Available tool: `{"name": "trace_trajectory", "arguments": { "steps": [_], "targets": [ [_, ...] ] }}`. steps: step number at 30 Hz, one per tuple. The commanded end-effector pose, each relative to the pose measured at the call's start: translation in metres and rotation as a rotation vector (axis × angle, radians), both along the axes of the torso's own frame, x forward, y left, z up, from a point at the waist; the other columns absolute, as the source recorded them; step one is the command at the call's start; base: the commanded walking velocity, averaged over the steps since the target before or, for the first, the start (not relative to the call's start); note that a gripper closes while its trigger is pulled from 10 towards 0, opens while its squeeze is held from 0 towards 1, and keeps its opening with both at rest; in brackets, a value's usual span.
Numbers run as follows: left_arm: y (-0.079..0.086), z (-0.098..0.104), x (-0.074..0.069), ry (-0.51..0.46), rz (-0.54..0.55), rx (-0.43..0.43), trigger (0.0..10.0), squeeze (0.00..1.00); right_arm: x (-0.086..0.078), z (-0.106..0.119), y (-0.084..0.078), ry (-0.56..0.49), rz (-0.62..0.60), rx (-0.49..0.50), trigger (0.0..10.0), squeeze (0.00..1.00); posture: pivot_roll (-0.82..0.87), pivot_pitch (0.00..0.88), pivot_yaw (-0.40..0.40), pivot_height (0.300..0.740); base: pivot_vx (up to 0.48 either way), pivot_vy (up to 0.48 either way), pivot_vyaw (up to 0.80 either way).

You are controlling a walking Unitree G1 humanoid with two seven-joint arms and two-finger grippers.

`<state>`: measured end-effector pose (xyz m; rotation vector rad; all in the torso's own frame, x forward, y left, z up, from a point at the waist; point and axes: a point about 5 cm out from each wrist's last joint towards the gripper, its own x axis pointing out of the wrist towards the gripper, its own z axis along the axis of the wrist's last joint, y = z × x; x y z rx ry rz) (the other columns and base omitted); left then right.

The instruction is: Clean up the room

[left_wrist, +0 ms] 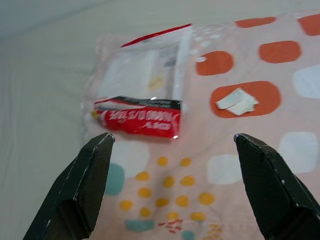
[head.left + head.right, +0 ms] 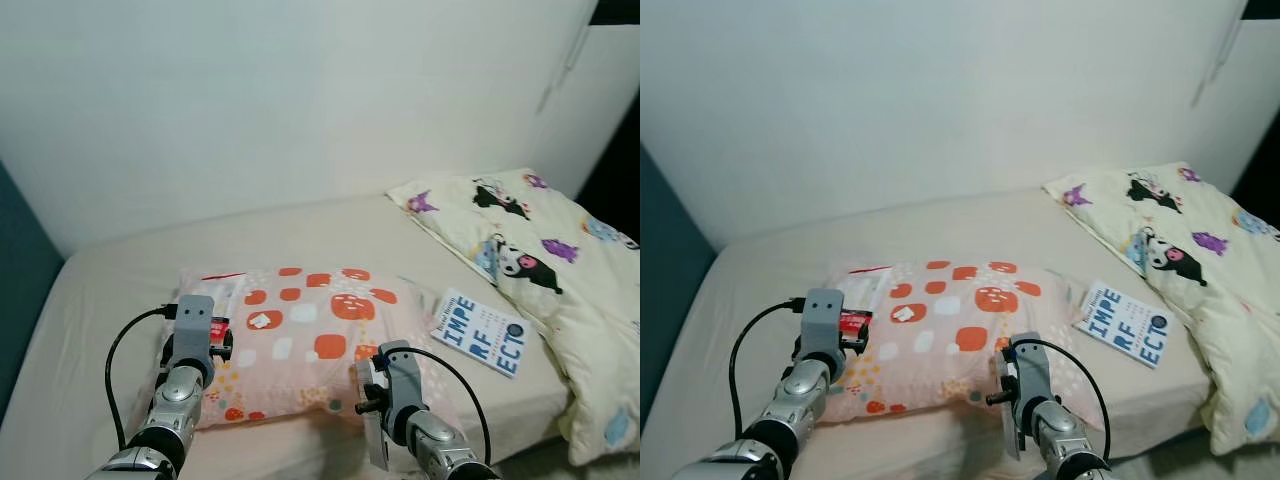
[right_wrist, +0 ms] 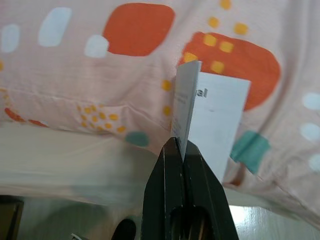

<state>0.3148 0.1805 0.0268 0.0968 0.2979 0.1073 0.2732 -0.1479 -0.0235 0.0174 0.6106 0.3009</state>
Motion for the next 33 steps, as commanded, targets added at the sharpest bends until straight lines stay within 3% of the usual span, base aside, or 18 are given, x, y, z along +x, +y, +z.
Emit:
{"name": "trace_trajectory", "arguments": {
  "steps": [1, 6, 9, 33],
  "targets": [
    [-0.0037, -0.003, -0.0015, 0.018, -0.013, -0.003, 10.0, 0.0, 0.0004, 0.0001, 0.0006, 0.002, -0.006, 0.002, 10.0, 0.0, -0.03, 0.012, -0.021, 0.74, 0.0, 0.0, 0.0],
    [-0.0088, -0.004, -0.0014, 0.031, -0.062, 0.01, 10.0, 0.0, 0.0007, 0.0003, 0.0009, 0.001, -0.006, 0.003, 10.0, 0.0, -0.03, 0.013, -0.021, 0.74, 0.0, -0.259, 0.0],
    [-0.0085, -0.0038, -0.0019, 0.019, -0.038, -0.009, 10.0, 0.0, 0.0007, 0.0004, 0.001, 0.0, -0.007, 0.004, 10.0, 0.0, -0.03, 0.012, -0.021, 0.74, 0.0, -0.367, 0.0],
    [-0.0116, -0.0048, -0.0024, 0.02, -0.036, -0.04, 10.0, 0.0, -0.0023, -0.0022, 0.0042, 0.014, 0.015, 0.005, 10.0, 0.0, -0.02, 0.0, -0.025, 0.74, 0.0, 0.0, 0.0]
  ]
}}
